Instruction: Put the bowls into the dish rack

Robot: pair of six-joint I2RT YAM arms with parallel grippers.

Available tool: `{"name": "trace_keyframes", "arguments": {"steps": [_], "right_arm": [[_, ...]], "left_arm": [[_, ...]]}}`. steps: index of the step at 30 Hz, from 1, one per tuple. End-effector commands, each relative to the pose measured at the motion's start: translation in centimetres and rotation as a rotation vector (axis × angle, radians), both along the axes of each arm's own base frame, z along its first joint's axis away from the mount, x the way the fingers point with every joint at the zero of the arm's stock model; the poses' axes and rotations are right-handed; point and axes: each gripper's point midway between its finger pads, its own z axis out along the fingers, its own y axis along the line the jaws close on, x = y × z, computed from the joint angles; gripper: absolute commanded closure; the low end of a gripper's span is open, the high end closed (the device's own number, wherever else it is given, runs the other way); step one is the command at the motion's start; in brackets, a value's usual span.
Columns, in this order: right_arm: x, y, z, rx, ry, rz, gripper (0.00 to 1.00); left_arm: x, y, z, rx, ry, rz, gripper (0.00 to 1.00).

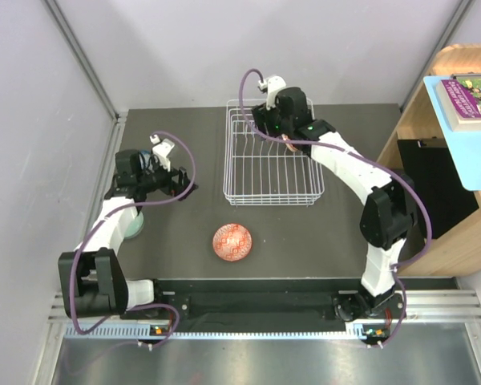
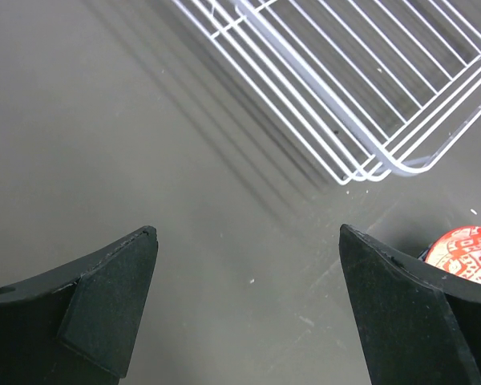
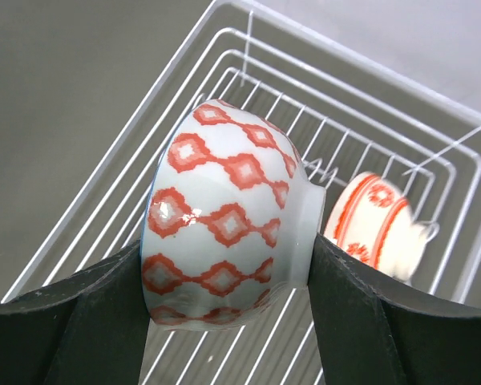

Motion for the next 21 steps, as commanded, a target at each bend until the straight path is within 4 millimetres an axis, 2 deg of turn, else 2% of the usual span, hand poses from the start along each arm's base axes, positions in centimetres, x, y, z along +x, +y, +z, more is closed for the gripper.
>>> {"name": "trace_keyframes", "arguments": {"steps": [1,8,9,14,18,20,21], "right_arm": [[2.0,0.0,5.4,-0.031,-0.247,-0.092,1.0],[3.4,-0.1,4.6,-0.104,-0.303,-0.178,1.0],[3.6,-0.2,3.9,-0.132,-0.305,-0.188,1.0],[4.0,0.7,2.9,-0.182,-0.325,-0.197,1.0],[4.5,1.4,1.1,-0.219,-0.309,-0.189,1.0],[4.7,1.8,1.2,-0.224,-0.332,-0.195,1.0],[4.9,2.0,0.5,-0.238,-0.327,-0.194,1.0]], "left_arm": [[-0.2,0.5,1.0,-0.036,-0.054,-0.007,0.01],[-0.5,2.0,0.9,-0.083,-0.045,0.02,0.01],[-0.6,2.1,0.9,-0.086,-0.046,0.02,0.01],[-0.7,2.3,1.0,-0.094,-0.052,0.025,0.01],[-0.8,2.2,0.8,-0.1,-0.047,0.023,0.01],[-0.7,2.2,0.6,-0.103,-0.041,0.022,0.01],[-0.7,2.2,0.5,-0.105,-0.04,0.02,0.01]]}}
